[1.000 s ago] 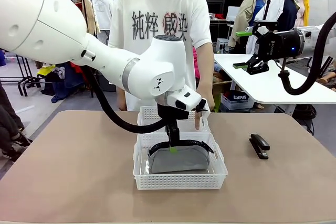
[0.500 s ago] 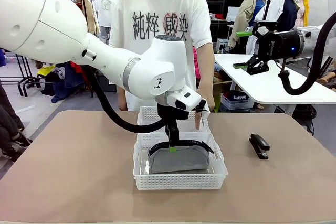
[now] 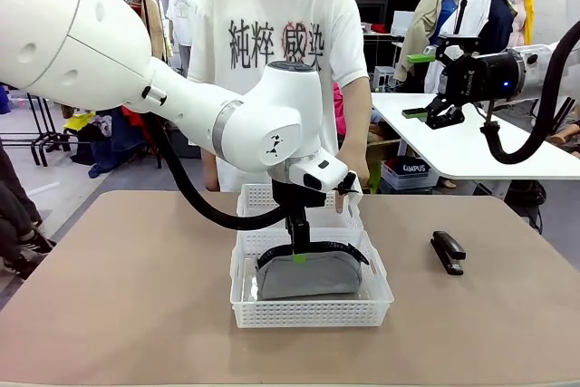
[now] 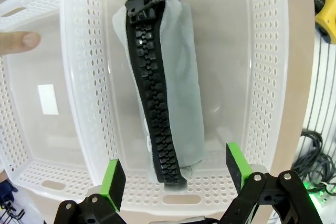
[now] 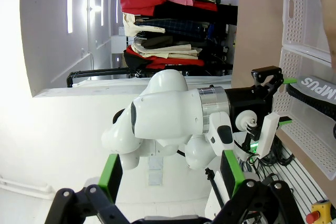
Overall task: Distribute items into two baskets.
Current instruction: Pick up the Stapler that the person points to.
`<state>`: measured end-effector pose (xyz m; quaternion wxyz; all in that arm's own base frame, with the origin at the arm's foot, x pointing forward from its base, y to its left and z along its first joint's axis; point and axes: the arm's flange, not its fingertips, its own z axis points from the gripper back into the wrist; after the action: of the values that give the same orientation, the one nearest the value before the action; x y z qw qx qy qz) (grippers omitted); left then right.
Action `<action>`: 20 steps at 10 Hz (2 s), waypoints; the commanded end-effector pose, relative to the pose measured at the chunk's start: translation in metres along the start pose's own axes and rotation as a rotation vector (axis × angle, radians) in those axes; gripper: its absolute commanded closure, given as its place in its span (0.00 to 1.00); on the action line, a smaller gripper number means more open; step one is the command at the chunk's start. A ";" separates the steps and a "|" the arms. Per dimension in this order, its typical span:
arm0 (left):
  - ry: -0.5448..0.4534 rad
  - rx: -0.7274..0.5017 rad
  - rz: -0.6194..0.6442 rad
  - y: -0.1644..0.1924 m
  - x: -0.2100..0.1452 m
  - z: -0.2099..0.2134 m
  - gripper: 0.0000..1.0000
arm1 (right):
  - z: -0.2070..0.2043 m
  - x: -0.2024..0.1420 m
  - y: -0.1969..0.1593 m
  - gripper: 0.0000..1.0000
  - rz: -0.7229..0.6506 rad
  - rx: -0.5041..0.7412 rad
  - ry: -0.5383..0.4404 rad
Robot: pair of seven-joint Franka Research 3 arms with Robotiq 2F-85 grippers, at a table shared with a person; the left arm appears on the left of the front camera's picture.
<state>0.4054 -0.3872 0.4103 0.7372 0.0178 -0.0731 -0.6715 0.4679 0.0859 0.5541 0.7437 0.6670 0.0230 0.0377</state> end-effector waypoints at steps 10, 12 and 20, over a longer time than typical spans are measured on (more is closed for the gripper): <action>-0.151 -0.098 0.713 0.088 -0.117 0.111 0.00 | 0.001 -0.001 0.002 0.00 -0.004 0.000 -0.002; -0.111 -0.090 0.631 0.096 -0.123 0.113 0.00 | 0.001 -0.001 0.002 0.00 -0.004 0.000 -0.002; -0.195 -0.399 0.896 0.117 -0.158 0.141 0.00 | 0.001 -0.001 0.002 0.00 -0.004 0.000 -0.002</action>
<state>0.4793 -0.2254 0.5333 0.9239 -0.1664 -0.0304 -0.3431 0.4680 0.0857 0.5540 0.7437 0.6671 0.0229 0.0374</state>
